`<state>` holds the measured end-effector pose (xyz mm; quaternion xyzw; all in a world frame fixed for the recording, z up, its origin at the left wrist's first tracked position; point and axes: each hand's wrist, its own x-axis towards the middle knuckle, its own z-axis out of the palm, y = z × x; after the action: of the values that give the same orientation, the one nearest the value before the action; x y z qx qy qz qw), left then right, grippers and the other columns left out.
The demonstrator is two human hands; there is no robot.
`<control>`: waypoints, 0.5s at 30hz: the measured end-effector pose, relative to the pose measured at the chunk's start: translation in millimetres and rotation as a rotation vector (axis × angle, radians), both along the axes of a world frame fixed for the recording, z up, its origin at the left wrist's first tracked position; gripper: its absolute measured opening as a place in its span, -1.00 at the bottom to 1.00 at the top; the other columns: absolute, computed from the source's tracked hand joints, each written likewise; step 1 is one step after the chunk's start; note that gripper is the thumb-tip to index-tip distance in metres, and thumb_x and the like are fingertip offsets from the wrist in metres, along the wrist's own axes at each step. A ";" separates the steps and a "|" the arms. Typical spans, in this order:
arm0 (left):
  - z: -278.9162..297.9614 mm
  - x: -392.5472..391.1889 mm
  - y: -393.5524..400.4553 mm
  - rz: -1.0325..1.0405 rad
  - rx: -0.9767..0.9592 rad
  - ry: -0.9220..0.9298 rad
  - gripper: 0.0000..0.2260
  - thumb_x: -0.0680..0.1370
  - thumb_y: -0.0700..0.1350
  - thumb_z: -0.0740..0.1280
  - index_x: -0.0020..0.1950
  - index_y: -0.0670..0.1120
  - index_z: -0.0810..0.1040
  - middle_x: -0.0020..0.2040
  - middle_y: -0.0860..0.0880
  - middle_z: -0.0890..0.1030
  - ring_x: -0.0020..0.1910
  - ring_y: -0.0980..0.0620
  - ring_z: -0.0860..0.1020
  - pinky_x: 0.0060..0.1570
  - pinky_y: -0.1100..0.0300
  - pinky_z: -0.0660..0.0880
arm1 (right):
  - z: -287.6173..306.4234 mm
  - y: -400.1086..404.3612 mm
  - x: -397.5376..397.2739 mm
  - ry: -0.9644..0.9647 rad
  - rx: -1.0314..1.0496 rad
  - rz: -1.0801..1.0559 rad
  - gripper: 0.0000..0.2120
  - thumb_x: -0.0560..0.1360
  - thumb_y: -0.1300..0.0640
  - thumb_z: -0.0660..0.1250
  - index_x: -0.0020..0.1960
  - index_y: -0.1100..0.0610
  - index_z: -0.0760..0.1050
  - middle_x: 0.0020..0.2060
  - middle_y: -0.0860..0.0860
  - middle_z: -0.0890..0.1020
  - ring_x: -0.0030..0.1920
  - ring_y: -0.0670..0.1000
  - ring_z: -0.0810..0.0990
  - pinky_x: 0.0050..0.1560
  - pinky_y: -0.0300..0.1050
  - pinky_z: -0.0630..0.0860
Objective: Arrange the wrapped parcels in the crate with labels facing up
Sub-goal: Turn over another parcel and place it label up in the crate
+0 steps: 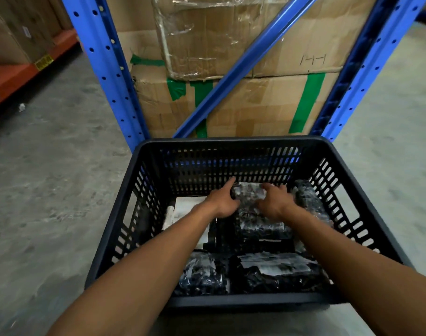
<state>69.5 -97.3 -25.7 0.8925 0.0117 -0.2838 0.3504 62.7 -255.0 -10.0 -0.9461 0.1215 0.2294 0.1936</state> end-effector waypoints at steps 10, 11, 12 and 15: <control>-14.4 -17.4 -21.1 0.150 -0.137 0.181 -0.26 0.65 0.05 0.30 0.64 0.24 -0.14 0.62 -0.04 0.20 0.41 -0.18 0.44 0.06 -0.05 0.61 | -22.1 -16.1 -8.0 0.154 0.084 -0.091 -0.29 0.59 -0.08 0.26 0.61 -0.22 -0.06 0.59 0.23 0.05 0.54 0.33 0.11 0.49 0.21 0.20; -13.8 -19.3 -24.3 0.160 -0.158 0.165 -0.22 0.63 0.01 0.34 0.65 0.18 -0.14 0.60 -0.05 0.26 0.40 -0.16 0.45 0.07 -0.01 0.58 | -23.4 -16.2 -6.7 0.156 0.072 -0.095 -0.28 0.58 -0.09 0.29 0.61 -0.22 -0.04 0.58 0.23 0.08 0.54 0.33 0.11 0.49 0.23 0.19; -14.9 -20.5 -27.4 0.173 -0.194 0.148 -0.18 0.61 -0.03 0.38 0.66 0.12 -0.14 0.56 -0.06 0.32 0.40 -0.14 0.45 0.11 0.04 0.53 | -20.8 -15.5 -8.1 0.155 0.073 -0.109 -0.28 0.56 -0.10 0.31 0.60 -0.21 0.01 0.57 0.22 0.09 0.53 0.33 0.10 0.49 0.23 0.17; -22.9 -20.7 -30.3 0.227 -0.275 0.130 -0.06 0.51 -0.11 0.51 0.67 0.04 -0.09 0.49 -0.07 0.43 0.37 -0.09 0.48 0.27 0.12 0.48 | -20.2 -14.9 -9.5 0.117 0.155 -0.163 -0.36 0.58 -0.03 0.32 0.57 -0.21 0.13 0.56 0.19 0.05 0.53 0.32 0.08 0.49 0.21 0.17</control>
<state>48.8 -127.6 -48.5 0.8090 0.0961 -0.2983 0.4972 53.2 -269.9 -30.2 -0.9003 0.1912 0.2764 0.2767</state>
